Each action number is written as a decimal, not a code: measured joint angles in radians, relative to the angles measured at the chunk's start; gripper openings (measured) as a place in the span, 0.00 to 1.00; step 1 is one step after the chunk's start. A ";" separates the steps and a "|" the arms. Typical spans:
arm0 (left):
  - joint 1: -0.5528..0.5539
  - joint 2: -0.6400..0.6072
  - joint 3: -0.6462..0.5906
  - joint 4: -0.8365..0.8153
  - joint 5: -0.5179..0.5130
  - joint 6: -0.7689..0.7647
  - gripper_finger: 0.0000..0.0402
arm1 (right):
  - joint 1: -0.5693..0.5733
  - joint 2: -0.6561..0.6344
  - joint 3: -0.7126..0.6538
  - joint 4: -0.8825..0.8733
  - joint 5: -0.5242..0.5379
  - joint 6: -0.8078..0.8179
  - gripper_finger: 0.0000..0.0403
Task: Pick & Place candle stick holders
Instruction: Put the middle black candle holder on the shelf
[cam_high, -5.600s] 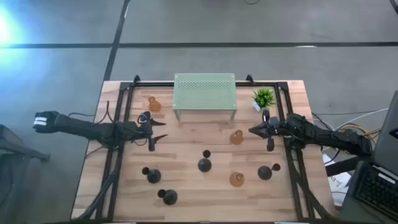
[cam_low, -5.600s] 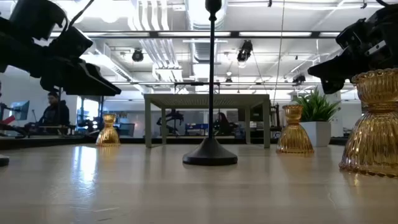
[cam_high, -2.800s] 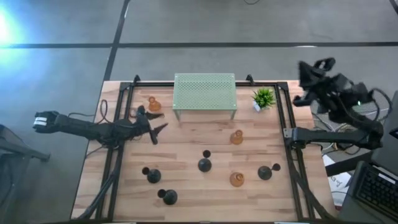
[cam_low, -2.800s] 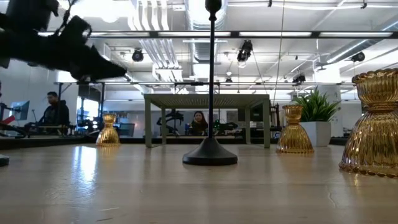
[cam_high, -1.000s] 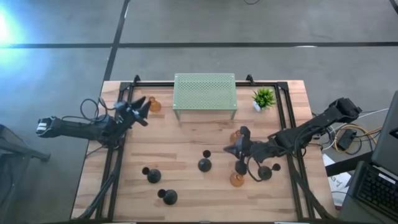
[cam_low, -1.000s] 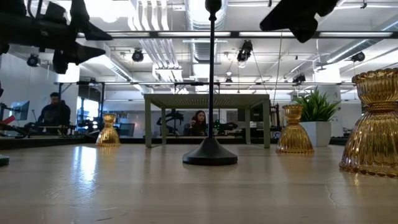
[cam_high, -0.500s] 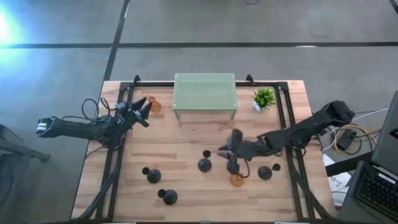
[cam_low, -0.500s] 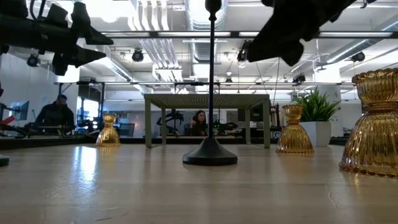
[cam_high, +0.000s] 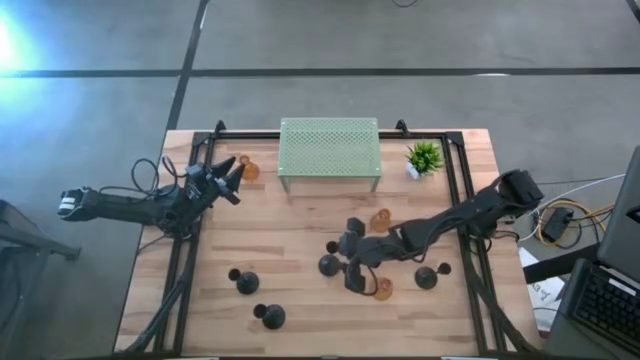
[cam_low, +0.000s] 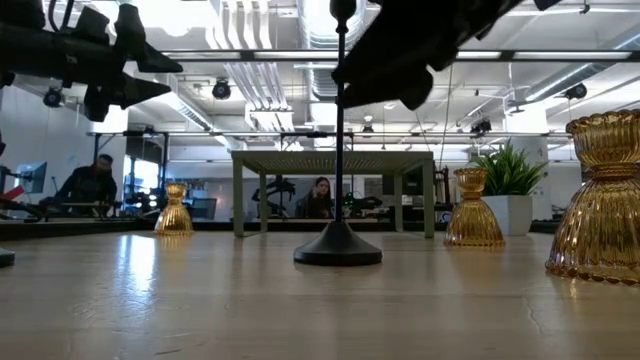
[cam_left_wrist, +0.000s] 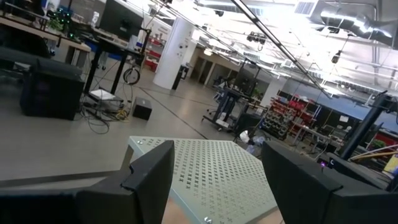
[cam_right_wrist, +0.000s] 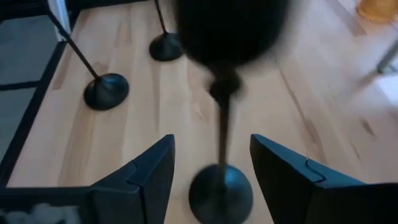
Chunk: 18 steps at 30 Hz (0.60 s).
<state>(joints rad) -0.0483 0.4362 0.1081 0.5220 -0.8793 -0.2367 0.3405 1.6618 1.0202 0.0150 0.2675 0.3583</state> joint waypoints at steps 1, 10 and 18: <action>0.000 0.000 0.000 0.000 0.000 0.000 0.61 | 0.000 0.007 0.014 -0.004 0.000 -0.009 0.50; 0.000 0.000 0.000 -0.018 0.000 -0.002 0.61 | -0.012 0.005 0.081 -0.114 -0.002 -0.033 0.12; 0.000 0.000 0.000 -0.037 0.000 -0.002 0.61 | -0.058 -0.026 0.142 -0.177 -0.020 -0.060 0.03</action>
<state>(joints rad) -0.0486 0.4362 0.1081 0.4850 -0.8794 -0.2390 0.2821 1.6362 1.1625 -0.1624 0.2477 0.2984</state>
